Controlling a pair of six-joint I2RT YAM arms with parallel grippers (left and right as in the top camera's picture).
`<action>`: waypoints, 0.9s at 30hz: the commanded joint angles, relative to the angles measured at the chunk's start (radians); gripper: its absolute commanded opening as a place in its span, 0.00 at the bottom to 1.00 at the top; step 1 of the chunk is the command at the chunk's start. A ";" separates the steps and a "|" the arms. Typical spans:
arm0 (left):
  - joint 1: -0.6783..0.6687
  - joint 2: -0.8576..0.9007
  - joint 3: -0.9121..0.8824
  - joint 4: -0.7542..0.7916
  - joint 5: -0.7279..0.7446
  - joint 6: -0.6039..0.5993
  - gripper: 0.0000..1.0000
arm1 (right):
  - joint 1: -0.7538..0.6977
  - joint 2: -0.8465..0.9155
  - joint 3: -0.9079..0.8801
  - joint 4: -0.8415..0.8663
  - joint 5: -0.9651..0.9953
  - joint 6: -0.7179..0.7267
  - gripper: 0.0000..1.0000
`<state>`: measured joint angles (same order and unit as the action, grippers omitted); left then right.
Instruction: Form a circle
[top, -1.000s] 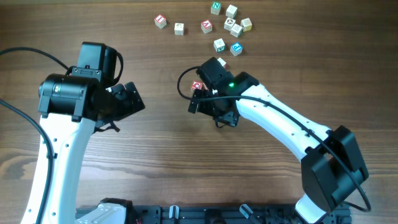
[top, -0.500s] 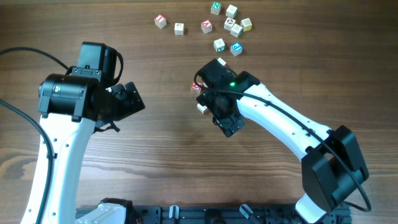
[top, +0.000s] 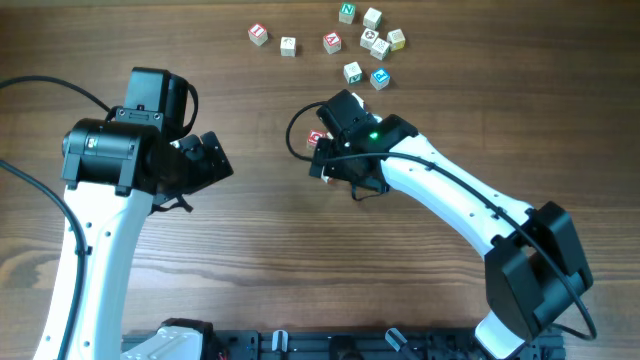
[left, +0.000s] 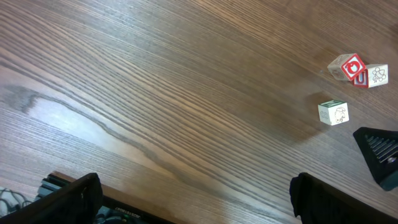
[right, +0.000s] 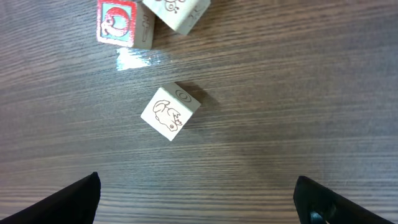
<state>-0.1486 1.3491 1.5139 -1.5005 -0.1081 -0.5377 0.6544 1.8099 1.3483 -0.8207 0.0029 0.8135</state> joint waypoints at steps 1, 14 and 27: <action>0.000 -0.006 0.003 0.000 -0.017 -0.017 1.00 | 0.001 -0.015 -0.031 0.033 0.027 0.108 0.98; 0.000 -0.006 0.003 0.000 -0.017 -0.017 1.00 | 0.079 0.164 -0.105 0.312 0.071 0.459 0.84; 0.000 -0.006 0.003 0.000 -0.017 -0.017 1.00 | 0.080 0.180 -0.105 0.310 0.150 0.420 0.41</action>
<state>-0.1486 1.3491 1.5139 -1.5002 -0.1081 -0.5377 0.7361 1.9732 1.2495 -0.5140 0.1394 1.2896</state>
